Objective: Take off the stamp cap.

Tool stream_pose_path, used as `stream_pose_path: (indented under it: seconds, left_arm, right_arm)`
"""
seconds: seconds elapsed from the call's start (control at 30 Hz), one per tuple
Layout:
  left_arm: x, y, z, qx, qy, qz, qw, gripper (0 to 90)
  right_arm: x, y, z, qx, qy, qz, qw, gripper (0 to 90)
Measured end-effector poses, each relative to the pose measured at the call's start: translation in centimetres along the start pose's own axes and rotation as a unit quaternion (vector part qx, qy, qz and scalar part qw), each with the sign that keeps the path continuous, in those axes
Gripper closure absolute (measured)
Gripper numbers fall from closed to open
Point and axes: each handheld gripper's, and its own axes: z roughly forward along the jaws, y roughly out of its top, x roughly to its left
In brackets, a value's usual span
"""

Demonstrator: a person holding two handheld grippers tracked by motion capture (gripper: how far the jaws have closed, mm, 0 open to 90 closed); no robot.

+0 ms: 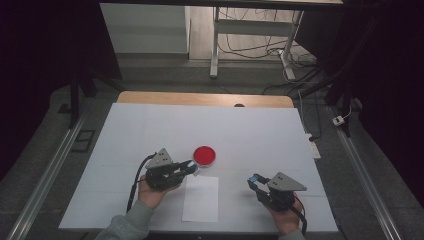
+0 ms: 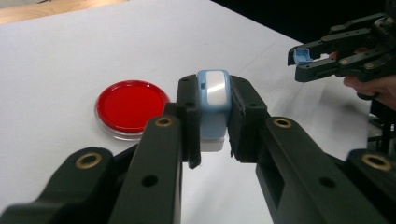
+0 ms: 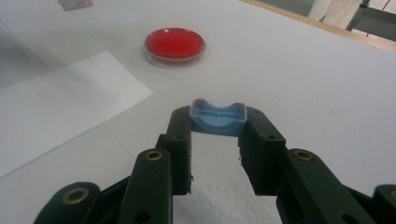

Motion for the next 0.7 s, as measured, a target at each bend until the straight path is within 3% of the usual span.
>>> stream_pose_path:
  seconds: [0.37,0.7]
  left_arm:
    - [0.2,0.1,-0.2,-0.002,0.005,-0.003,1.0000,75.9]
    - [0.2,0.3,-0.4,-0.005,0.008,0.000,1.0000,75.9]
  right_arm:
    - [-1.5,-0.9,-0.9,0.007,-0.009,0.008,0.9999,65.0]
    - [-1.5,-0.7,-0.5,0.008,-0.005,0.004,0.9999,65.0]
